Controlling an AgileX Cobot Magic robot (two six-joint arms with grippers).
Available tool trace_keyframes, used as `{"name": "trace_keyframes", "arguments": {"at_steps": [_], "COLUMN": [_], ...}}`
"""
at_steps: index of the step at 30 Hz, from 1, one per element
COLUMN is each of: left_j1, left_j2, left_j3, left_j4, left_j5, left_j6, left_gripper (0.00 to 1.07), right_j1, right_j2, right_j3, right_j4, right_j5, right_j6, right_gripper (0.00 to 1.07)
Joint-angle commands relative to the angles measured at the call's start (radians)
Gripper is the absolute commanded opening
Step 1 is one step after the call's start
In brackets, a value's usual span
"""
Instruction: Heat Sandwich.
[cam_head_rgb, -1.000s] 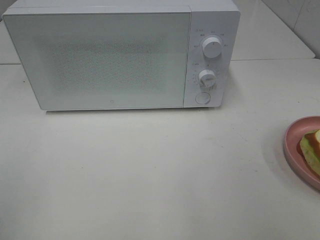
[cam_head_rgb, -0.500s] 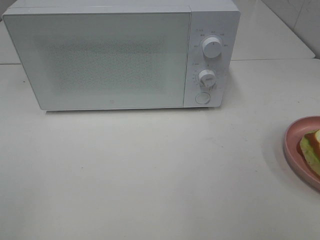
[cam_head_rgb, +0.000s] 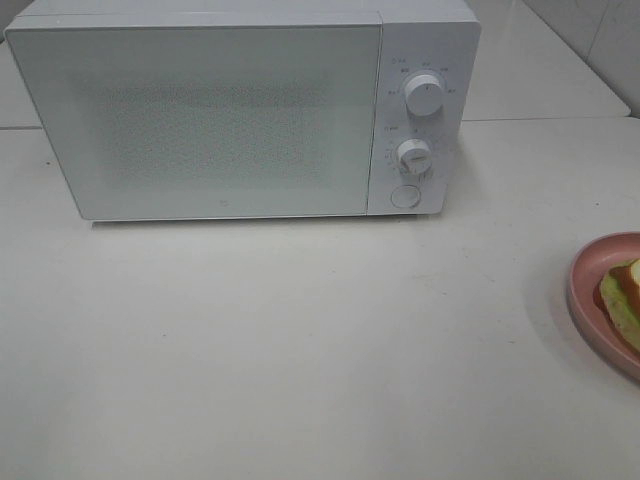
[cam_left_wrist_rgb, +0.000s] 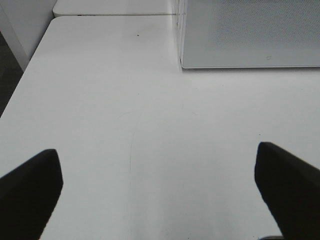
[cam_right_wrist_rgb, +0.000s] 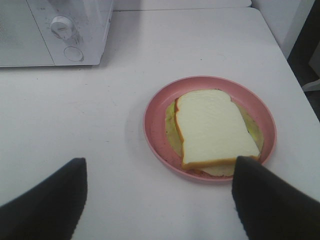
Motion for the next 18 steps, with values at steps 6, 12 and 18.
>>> {"name": "trace_keyframes", "arguments": {"at_steps": [6, 12, 18], "left_j1": [0.001, 0.001, 0.001], "left_j2": [-0.026, -0.026, -0.026], "left_j3": [0.003, 0.003, 0.003], "left_j4": [-0.001, -0.001, -0.001], "left_j5": [-0.007, -0.007, -0.007], "left_j6": [0.003, 0.003, 0.003], "left_gripper": [0.99, 0.99, 0.99], "right_j1": [-0.007, -0.007, -0.007], "right_j2": [-0.024, -0.024, -0.024], "right_j3": [0.001, 0.001, 0.001], "right_j4": [0.003, 0.003, 0.003], "right_j5": [-0.009, -0.009, -0.009], "right_j6": [-0.001, -0.001, -0.001], "right_gripper": [0.76, 0.76, 0.76]}}
